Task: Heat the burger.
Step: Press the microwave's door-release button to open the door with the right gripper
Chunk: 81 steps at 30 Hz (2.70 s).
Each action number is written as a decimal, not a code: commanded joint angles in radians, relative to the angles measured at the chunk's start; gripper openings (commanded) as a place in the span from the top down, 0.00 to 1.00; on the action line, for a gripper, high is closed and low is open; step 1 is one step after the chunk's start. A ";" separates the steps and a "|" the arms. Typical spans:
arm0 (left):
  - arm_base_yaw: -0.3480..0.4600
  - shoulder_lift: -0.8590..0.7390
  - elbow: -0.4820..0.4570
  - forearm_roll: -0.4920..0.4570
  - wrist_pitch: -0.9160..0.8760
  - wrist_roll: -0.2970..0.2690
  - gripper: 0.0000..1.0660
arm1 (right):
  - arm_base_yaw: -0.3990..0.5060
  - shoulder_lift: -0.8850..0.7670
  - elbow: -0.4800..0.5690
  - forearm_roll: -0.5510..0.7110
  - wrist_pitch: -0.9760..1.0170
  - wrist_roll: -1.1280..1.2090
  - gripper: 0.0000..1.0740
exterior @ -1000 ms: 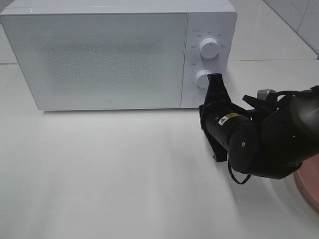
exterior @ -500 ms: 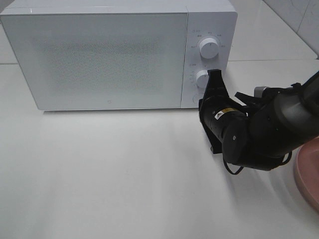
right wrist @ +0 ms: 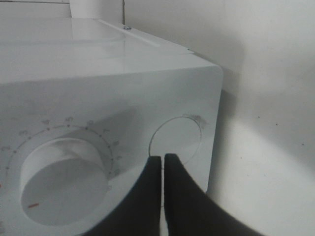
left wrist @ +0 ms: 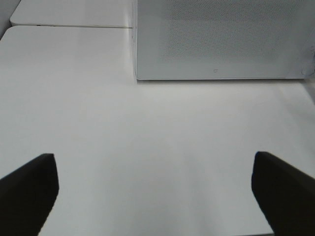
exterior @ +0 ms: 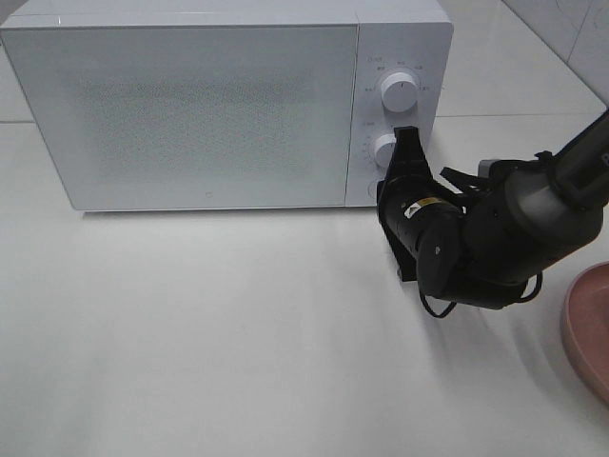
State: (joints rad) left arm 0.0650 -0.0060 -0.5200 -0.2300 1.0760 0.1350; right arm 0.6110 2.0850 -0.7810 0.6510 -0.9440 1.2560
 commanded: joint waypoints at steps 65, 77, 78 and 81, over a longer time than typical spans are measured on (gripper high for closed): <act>-0.002 -0.003 0.002 -0.001 -0.004 -0.001 0.06 | -0.078 0.141 -0.257 -0.036 -0.248 -0.038 1.00; -0.002 -0.003 0.002 -0.001 -0.004 -0.001 0.06 | -0.067 0.122 -0.243 -0.036 -0.140 -0.034 1.00; -0.002 -0.003 0.002 -0.001 -0.004 0.000 0.06 | -0.061 0.109 -0.229 -0.035 -0.127 -0.034 1.00; -0.002 -0.003 0.002 -0.001 -0.004 -0.001 0.06 | -0.061 0.096 -0.206 -0.040 -0.110 -0.036 1.00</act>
State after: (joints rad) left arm 0.0650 -0.0060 -0.5200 -0.2300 1.0760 0.1350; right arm 0.5840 2.2130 -0.9470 0.7040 -0.9190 1.2310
